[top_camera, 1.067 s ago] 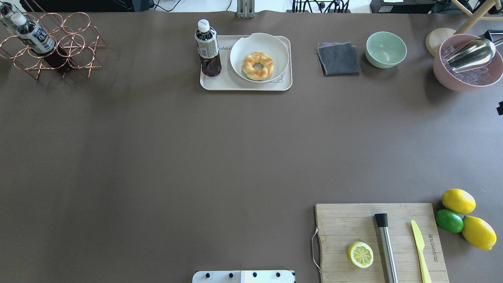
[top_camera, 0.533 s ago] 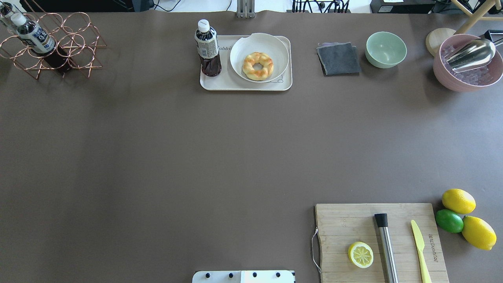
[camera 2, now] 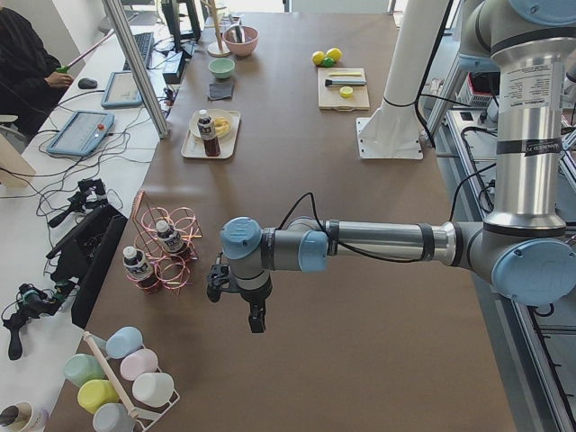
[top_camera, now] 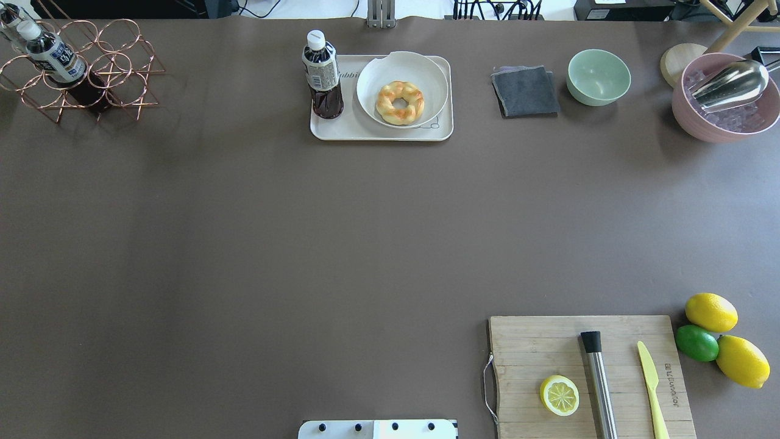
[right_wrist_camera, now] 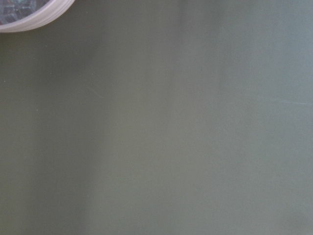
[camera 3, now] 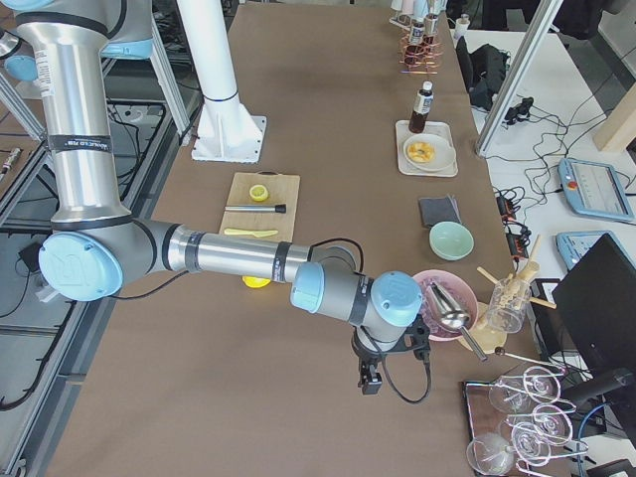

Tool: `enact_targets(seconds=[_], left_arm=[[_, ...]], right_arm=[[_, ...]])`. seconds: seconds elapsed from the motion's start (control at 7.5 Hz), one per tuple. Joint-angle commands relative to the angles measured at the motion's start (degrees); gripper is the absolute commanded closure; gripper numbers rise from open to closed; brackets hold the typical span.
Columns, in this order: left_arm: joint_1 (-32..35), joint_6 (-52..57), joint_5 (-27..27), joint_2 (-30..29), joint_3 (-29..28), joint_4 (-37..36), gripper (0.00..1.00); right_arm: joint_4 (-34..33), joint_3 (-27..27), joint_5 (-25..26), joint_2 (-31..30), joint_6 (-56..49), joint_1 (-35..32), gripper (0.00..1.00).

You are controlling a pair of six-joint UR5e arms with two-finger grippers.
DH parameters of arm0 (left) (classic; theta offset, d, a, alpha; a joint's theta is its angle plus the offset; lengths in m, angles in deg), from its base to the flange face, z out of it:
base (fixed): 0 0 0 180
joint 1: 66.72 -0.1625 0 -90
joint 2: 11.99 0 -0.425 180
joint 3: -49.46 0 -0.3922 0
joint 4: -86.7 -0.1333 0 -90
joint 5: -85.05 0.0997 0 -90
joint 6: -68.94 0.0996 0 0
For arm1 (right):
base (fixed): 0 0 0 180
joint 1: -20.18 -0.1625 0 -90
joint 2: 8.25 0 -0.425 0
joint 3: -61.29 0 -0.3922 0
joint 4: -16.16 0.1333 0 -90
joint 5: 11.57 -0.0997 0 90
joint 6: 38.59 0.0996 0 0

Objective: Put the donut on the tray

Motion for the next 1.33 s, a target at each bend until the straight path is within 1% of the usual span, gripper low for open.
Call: enact_targets(seconds=[0.0,0.13,0.27,0.4,0.53,0.67,1.2], left_arm=[[0.0,-0.07,0.0,-0.31,0.43,-0.09,0.02],[0.0,-0.07,0.0,0.21,1.3,-0.09,0.02],[0.09,-0.07,0.0,0.3,1.66,-0.17,0.02],[0.09,-0.16,0.0,0.3,1.66,-0.26,0.02],[0.09,-0.07,0.0,0.3,1.66,-0.26,0.02],[0.09,-0.16,0.09,0.3,1.57,-0.26,0.02],[0.09,-0.16,0.09,0.3,1.22,-0.35,0.02]], right_arm=[[-0.45,-0.24,-4.06,0.85,3.13,-0.21,0.0],[-0.01,1.78,-7.47,0.51,8.38,-0.21,0.0],[-0.01,4.5,-8.8,0.07,11.39,-0.12,0.0],[-0.01,6.7,-8.73,0.07,14.11,0.92,0.0],[-0.01,8.55,-8.29,0.07,17.62,3.37,0.0],[-0.01,9.61,-8.29,0.07,19.75,4.87,0.0],[0.08,9.62,-8.29,-0.02,19.33,4.97,0.0]])
